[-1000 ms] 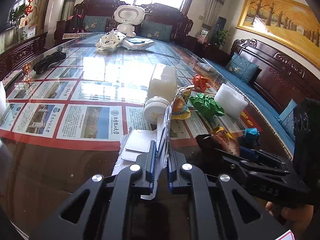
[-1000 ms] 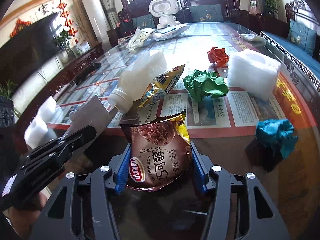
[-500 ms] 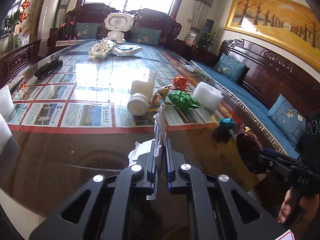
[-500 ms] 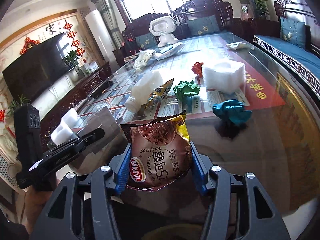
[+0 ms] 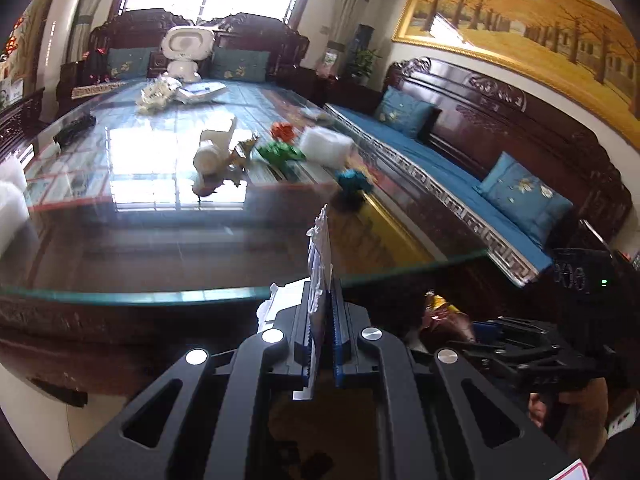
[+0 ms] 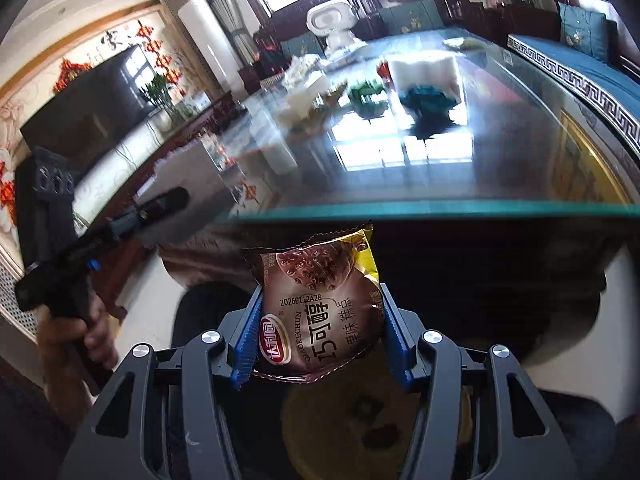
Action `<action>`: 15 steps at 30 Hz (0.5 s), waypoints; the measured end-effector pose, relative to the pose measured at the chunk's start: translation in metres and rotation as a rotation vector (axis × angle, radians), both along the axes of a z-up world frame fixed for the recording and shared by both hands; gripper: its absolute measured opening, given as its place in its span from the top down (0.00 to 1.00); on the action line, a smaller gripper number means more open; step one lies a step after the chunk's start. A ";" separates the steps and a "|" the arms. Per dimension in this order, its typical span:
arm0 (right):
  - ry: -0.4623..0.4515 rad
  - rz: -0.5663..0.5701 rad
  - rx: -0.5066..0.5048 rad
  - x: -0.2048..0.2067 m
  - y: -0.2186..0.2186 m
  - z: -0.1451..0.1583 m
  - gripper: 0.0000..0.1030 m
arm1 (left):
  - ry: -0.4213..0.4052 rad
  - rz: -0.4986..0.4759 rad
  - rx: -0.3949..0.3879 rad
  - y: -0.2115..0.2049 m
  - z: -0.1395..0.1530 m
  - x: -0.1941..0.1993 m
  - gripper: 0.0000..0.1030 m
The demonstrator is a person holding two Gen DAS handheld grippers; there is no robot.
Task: Collect trash
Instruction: 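Carry both items to the yellow bin, opening the right tool then the left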
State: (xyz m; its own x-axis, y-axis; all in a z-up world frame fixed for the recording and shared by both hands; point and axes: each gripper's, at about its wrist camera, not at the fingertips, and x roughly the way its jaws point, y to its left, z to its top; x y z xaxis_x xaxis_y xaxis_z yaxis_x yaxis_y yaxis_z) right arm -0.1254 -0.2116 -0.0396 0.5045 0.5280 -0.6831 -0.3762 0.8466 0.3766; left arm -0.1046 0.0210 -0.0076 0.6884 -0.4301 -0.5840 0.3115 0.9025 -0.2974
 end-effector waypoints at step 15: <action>0.063 -0.099 -0.063 -0.061 -0.022 -0.055 0.29 | 0.216 -0.195 0.037 -0.044 -0.081 -0.075 0.92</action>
State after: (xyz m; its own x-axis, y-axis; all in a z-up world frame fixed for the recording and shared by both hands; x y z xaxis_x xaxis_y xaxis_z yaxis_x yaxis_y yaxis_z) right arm -0.1865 -0.2339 -0.0943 0.5068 0.4334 -0.7452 -0.2673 0.9008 0.3422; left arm -0.1801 -0.0232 -0.0883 0.4529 -0.5182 -0.7255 0.4137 0.8430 -0.3439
